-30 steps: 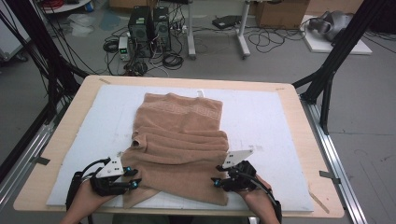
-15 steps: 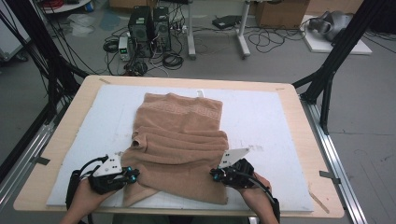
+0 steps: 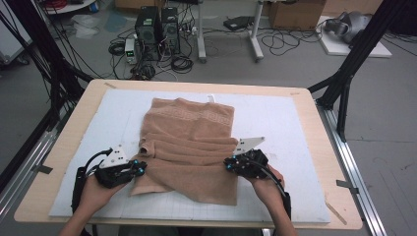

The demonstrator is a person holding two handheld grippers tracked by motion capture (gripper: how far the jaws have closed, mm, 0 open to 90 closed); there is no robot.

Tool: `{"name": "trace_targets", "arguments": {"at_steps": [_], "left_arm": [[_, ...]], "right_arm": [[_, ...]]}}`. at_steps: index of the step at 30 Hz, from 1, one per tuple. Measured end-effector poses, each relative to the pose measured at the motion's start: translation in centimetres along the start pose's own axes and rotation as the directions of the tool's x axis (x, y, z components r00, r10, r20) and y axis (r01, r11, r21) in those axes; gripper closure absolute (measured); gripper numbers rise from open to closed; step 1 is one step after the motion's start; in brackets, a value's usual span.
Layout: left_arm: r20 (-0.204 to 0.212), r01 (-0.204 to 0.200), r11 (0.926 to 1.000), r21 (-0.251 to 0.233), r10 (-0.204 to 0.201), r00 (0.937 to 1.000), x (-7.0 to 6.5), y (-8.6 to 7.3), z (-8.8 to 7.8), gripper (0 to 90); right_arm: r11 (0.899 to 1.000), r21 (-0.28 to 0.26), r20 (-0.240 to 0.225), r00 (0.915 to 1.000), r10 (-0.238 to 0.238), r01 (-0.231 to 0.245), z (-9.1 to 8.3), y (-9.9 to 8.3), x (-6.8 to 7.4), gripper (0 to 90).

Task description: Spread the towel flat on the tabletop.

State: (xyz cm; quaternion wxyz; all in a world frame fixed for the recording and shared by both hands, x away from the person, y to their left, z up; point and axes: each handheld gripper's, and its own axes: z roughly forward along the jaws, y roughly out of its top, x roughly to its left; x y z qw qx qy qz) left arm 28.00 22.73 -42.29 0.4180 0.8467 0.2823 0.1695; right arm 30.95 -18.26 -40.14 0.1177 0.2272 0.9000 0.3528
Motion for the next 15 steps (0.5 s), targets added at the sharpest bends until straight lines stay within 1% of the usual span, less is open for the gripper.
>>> {"name": "trace_targets", "arguments": {"at_steps": [2,3,4,6,7,9,10,11,14,15], "left_arm": [[-0.016,-0.005,0.9998,0.021,0.005,0.9999,0.1,0.0,0.8,84.7],[-0.021,-0.013,0.9992,0.037,0.014,0.9997,0.2,0.0,1.2,84.5],[-0.023,-0.012,0.9990,0.043,0.013,0.9996,0.2,0.1,1.5,84.1],[-0.019,-0.004,0.9991,0.041,0.005,0.9998,0.3,0.1,1.6,82.7],[-0.017,-0.001,0.9994,0.035,0.002,0.9999,0.3,0.2,1.4,81.1],[-0.017,0.010,0.9999,0.013,-0.010,0.9998,0.3,0.2,0.8,75.5],[-0.014,0.011,0.9999,0.002,-0.011,0.9998,0.2,0.2,0.4,73.3],[-0.014,0.007,1.0000,-0.002,-0.007,0.9999,0.2,0.3,0.1,71.7],[-0.014,-0.007,0.9997,-0.024,0.006,0.9999,0.0,0.3,-1.1,68.5],[-0.014,-0.003,0.9994,-0.033,0.003,0.9999,-0.1,0.2,-1.5,68.4]], "right_arm": [[1.000,0.018,0.009,0.9999,0.007,-0.007,1.0,-0.2,-0.5,83.7],[1.000,0.029,0.012,0.9999,0.009,-0.010,1.5,-0.3,-0.7,83.6],[0.999,0.027,0.015,0.9997,0.018,-0.018,2.0,-0.5,-0.9,83.0],[0.999,0.018,0.010,0.9994,0.033,-0.033,2.1,-0.6,-1.2,80.7],[0.999,0.013,0.008,0.9992,0.038,-0.038,2.1,-0.7,-1.3,78.4],[0.999,0.002,0.013,0.9993,0.034,-0.034,1.6,-0.6,-1.1,71.5],[0.999,-0.003,0.012,0.9994,0.033,-0.032,1.2,-0.6,-1.0,70.5],[1.000,-0.016,0.006,0.9997,0.021,-0.021,0.7,-0.7,-0.9,69.0],[0.999,-0.043,0.009,0.9999,0.005,-0.005,-0.5,-0.8,-0.4,67.5],[0.998,-0.056,0.007,0.9999,0.010,-0.009,-1.0,-1.0,-0.1,67.4]]}}
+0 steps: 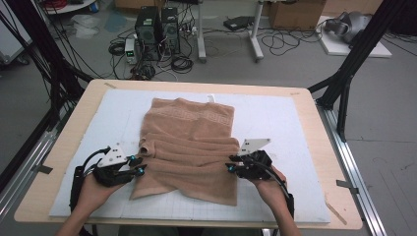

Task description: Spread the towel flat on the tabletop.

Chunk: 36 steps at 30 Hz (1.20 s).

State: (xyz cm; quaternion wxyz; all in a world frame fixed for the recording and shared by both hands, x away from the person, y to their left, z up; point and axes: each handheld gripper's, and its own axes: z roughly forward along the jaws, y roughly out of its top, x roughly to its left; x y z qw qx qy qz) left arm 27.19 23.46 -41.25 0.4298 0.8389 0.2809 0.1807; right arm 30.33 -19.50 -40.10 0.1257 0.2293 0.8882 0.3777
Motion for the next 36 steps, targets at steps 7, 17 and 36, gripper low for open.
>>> {"name": "trace_targets", "arguments": {"at_steps": [7,17,36], "left_arm": [[0.018,-0.006,0.9997,-0.024,0.007,0.9998,-1.3,-0.9,-1.6,67.4],[0.115,-0.019,0.9968,0.078,0.010,0.9934,-2.3,-2.5,0.5,66.0],[0.093,-0.077,0.9965,0.033,0.074,0.9929,-3.8,-1.2,-0.7,83.4]], "right_arm": [[0.998,-0.041,-0.034,0.9983,-0.048,0.047,-2.2,-1.0,2.7,67.3],[0.995,0.073,-0.127,0.9899,-0.063,0.072,1.1,-2.1,3.2,62.0],[0.995,0.063,-0.191,0.9792,-0.068,0.082,0.5,-2.0,3.7,85.4]]}}
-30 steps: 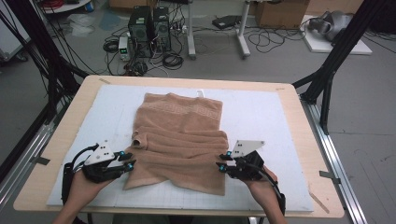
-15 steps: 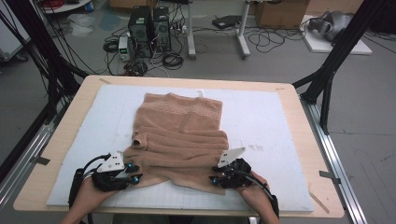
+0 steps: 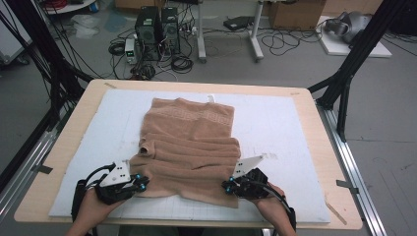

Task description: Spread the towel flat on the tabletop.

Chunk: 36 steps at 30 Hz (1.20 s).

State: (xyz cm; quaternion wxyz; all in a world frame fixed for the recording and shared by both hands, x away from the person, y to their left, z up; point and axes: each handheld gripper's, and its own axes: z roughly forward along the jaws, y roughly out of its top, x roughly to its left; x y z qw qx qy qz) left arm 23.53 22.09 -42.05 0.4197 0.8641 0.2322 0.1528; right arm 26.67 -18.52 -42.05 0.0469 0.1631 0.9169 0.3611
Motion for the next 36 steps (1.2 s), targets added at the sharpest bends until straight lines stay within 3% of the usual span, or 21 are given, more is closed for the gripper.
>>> {"name": "trace_targets", "arguments": {"at_steps": [7,12,15,17,21,26,30,32,34,36], "left_arm": [[0.019,-0.052,0.9982,-0.029,0.053,0.9984,-3.2,1.1,-4.1,83.4],[0.057,-0.042,0.9982,-0.043,0.044,0.9974,-5.8,0.1,-6.6,83.1],[0.045,-0.033,0.9976,-0.061,0.035,0.9984,-6.3,-0.2,-7.7,72.7],[0.026,-0.035,0.9977,-0.059,0.037,0.9990,-6.0,-0.2,-7.8,65.3],[-0.012,-0.030,0.9975,-0.063,0.030,0.9995,-4.4,-0.5,-6.7,62.0],[-0.021,-0.018,0.9989,-0.044,0.017,0.9996,-2.3,-1.2,-3.5,61.9],[-0.019,0.007,0.9999,-0.008,-0.007,0.9998,-0.8,-1.5,-0.8,60.6],[-0.018,0.012,0.9997,0.021,-0.011,0.9998,-0.3,-1.7,0.1,60.7],[-0.008,0.014,0.9979,0.064,-0.014,0.9999,0.0,-2.0,1.0,62.4],[0.018,0.025,0.9984,0.051,-0.026,0.9995,0.2,-2.3,1.1,69.3]], "right_arm": [[0.998,-0.036,-0.004,0.9990,-0.043,0.043,-3.4,0.3,3.5,85.4],[0.994,-0.065,-0.033,0.9955,-0.089,0.087,-5.2,0.4,6.5,85.1],[0.990,-0.097,-0.030,0.9937,-0.108,0.105,-6.2,0.8,7.5,76.6],[0.989,-0.108,-0.018,0.9943,-0.105,0.102,-6.7,1.1,7.2,72.8],[0.992,-0.102,0.017,0.9972,-0.073,0.075,-6.5,1.3,5.4,66.1],[0.998,-0.048,0.030,0.9984,-0.048,0.049,-3.7,0.7,3.0,63.0],[1.000,-0.009,0.006,0.9998,-0.017,0.017,-1.0,0.0,1.2,62.1],[1.000,0.016,-0.004,1.0000,-0.002,0.002,0.0,-0.2,0.7,62.4],[0.998,0.055,-0.018,0.9998,-0.003,0.004,1.2,-0.6,0.2,68.4],[1.000,0.020,-0.050,0.9986,0.017,-0.016,1.3,-1.0,-0.2,77.3]]}}
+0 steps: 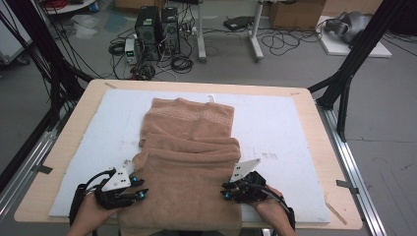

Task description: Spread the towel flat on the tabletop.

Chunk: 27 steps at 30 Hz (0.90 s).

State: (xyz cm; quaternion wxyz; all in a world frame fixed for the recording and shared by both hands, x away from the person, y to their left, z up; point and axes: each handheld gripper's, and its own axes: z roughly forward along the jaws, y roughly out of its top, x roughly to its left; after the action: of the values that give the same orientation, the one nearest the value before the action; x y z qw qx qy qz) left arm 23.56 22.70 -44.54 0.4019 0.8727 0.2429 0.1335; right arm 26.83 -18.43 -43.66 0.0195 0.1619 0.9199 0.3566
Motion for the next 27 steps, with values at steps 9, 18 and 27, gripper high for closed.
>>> {"name": "trace_targets", "arguments": {"at_steps": [9,18,27], "left_arm": [[0.019,-0.013,0.9988,-0.046,0.014,0.9997,-1.8,-0.8,-2.3,86.7],[0.079,-0.034,0.9873,-0.155,0.047,0.9958,-6.4,-0.2,-8.7,64.4],[-0.030,-0.052,0.9916,-0.118,0.049,0.9984,-2.1,0.3,-3.8,62.3]], "right_arm": [[0.999,0.000,-0.070,0.9962,-0.052,0.052,-1.0,0.0,1.9,86.1],[0.979,-0.151,-0.123,0.9804,-0.154,0.135,-6.3,0.7,7.7,73.2],[0.995,-0.038,0.046,0.9947,-0.092,0.094,-3.4,1.7,2.4,60.8]]}}
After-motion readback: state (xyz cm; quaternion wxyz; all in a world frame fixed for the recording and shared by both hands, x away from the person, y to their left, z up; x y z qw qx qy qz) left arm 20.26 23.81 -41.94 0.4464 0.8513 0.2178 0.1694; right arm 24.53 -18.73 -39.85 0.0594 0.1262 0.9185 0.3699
